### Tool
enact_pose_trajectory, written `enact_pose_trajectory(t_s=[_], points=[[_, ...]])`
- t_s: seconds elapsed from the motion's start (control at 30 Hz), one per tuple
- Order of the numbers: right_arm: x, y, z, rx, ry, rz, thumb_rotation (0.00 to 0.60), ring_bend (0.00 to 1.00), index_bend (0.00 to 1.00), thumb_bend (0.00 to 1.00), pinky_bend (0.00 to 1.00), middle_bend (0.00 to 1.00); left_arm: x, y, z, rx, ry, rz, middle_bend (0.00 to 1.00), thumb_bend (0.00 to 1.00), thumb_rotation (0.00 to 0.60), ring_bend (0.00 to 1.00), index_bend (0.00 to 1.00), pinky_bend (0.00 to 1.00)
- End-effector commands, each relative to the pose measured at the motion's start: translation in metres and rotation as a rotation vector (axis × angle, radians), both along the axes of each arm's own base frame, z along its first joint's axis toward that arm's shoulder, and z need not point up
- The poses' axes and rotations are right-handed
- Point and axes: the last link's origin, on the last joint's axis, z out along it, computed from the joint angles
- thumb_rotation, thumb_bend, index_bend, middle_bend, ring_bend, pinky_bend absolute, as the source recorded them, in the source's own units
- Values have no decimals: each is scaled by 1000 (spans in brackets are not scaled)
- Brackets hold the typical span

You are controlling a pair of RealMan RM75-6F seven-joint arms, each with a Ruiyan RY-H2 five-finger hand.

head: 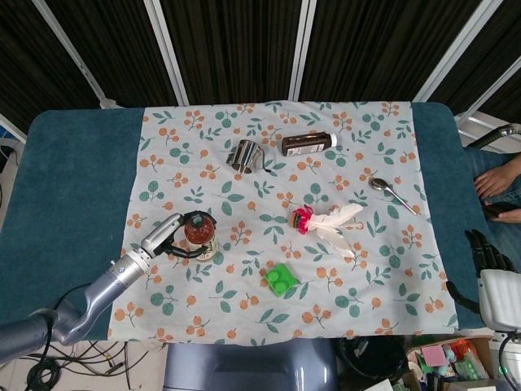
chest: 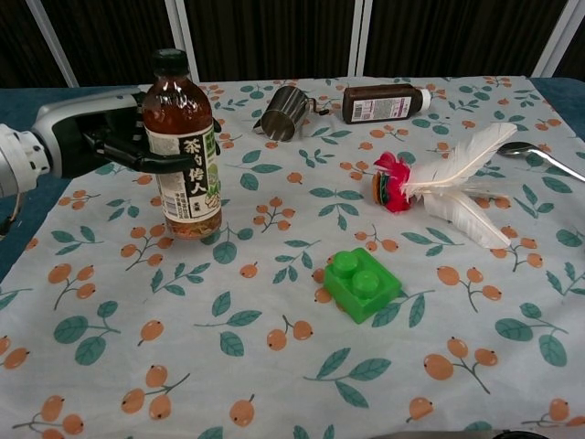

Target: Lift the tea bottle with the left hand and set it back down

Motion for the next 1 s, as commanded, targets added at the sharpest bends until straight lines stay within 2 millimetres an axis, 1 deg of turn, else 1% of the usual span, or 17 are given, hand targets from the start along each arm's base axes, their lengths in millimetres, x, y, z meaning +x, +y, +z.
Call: enact_pose_trajectory(t_s=[0.03, 0.33, 0.47, 0.53, 0.57, 0.6, 0.63, 0.7, 0.73, 0.8, 1.0], points=[[0, 0, 0, 0, 0, 0, 600, 175, 58, 158, 262, 64, -4, -4, -11, 19, 29, -21, 332, 432, 600, 288, 315, 440], [-1, 0, 0, 1, -1, -2, 600, 175, 58, 157, 262, 64, -15, -11, -36, 60, 114, -74, 316, 430, 600, 268, 311, 416], [0, 0, 1, 1, -1, 0, 600, 175, 58, 157, 262, 64, -17, -13, -40, 78, 118, -87, 305, 423, 600, 252, 310, 401], [0, 0, 1, 0, -2, 0, 600, 175, 58, 158, 262, 64, -17, -13, -41, 81, 119, -92, 281, 385, 600, 223, 302, 370], [0, 0, 1, 0, -2, 0, 600, 175, 58, 158, 262, 64, -18, -14, -42, 81, 123, -96, 257, 345, 600, 200, 282, 345], [0, 0, 1, 0, -2, 0, 600, 175, 58, 158, 262, 64, -19, -14, -42, 79, 130, -100, 216, 286, 600, 163, 239, 313], [0, 0, 1, 0, -2, 0, 600, 175, 58, 157, 262, 64, -21, -15, -42, 75, 139, -106, 186, 250, 600, 136, 199, 292], [0, 0, 1, 0, -2, 0, 600, 175, 58, 158, 262, 64, -24, -16, -43, 62, 174, -125, 98, 167, 600, 52, 68, 237], [0, 0, 1, -1, -2, 1, 600, 175, 58, 157, 262, 64, -26, -17, -43, 51, 195, -137, 69, 153, 600, 23, 25, 222], [0, 0, 1, -1, -3, 2, 600, 175, 58, 157, 262, 64, -28, -18, -41, 38, 225, -155, 42, 148, 600, 3, 0, 213], [0, 0, 0, 0, -4, 5, 600, 175, 58, 157, 262, 64, -36, -22, -28, 58, 272, -169, 18, 148, 600, 0, 0, 193]])
